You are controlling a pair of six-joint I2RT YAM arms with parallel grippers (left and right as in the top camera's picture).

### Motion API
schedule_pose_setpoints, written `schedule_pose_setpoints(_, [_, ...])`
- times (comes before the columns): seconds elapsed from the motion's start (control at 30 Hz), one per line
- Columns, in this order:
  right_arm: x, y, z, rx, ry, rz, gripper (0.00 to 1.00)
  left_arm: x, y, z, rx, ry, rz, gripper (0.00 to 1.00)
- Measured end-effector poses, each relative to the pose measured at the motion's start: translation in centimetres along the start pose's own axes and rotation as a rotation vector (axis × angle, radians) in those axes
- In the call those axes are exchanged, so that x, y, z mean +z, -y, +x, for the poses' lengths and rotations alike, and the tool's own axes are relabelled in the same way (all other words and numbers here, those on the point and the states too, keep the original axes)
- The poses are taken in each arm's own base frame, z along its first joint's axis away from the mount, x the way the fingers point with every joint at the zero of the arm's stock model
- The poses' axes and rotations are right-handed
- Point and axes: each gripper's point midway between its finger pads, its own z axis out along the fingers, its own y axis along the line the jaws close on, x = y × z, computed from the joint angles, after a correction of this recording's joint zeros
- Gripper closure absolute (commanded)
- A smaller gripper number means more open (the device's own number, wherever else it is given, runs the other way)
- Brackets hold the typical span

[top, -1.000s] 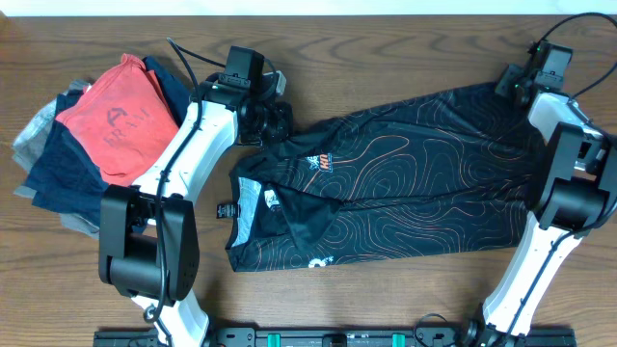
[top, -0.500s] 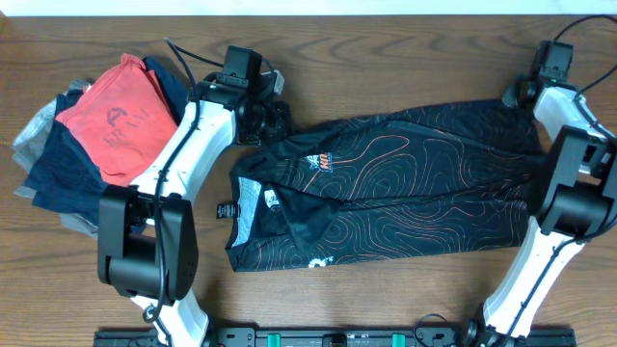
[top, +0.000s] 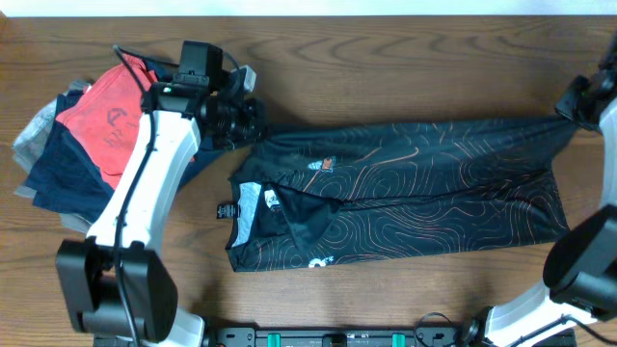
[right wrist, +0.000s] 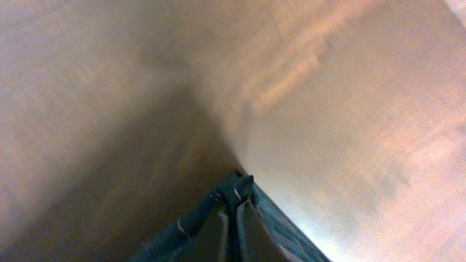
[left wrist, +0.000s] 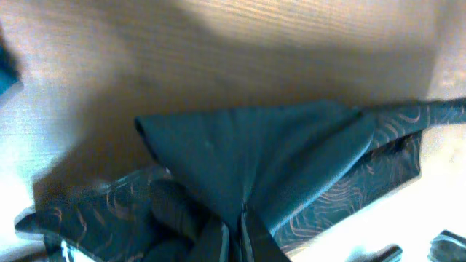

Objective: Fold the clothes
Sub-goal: 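Fold the back edge forward onto the front edge with both grippers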

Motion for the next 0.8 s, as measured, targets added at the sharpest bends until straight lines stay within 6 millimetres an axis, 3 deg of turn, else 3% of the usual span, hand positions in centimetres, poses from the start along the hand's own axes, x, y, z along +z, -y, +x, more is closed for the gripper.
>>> schedule_pose_setpoints(0.2, [-0.3, 2.6, 4.9, -0.089, -0.206, 0.058, 0.95, -0.4, -1.1, 4.6, -0.094, -0.174, -0.046, 0.94])
schedule_pose_setpoints(0.33, [0.3, 4.1, 6.7, -0.093, -0.280, 0.079, 0.98, -0.2, -1.8, 6.8, -0.123, -0.254, -0.068, 0.94])
schedule_pose_setpoints(0.43, [0.9, 4.9, 7.9, -0.081, -0.319, 0.082, 0.87, 0.3, -2.3, 8.3, -0.132, -0.302, -0.080, 0.94])
schedule_pose_setpoints(0.6, [1.5, 3.6, 9.5, -0.080, -0.371, -0.003, 0.78, 1.2, -2.5, 9.7, -0.124, -0.341, -0.088, 0.94])
schedule_pose_setpoints(0.67, [2.0, 2.9, 10.1, -0.086, -0.378, -0.034, 0.70, 1.4, -2.5, 10.0, -0.117, -0.351, -0.089, 0.94])
schedule_pose_setpoints(0.8, [3.7, 1.9, 10.4, -0.088, -0.349, -0.072, 0.64, 1.6, -2.5, 10.0, -0.106, -0.348, -0.086, 0.94])
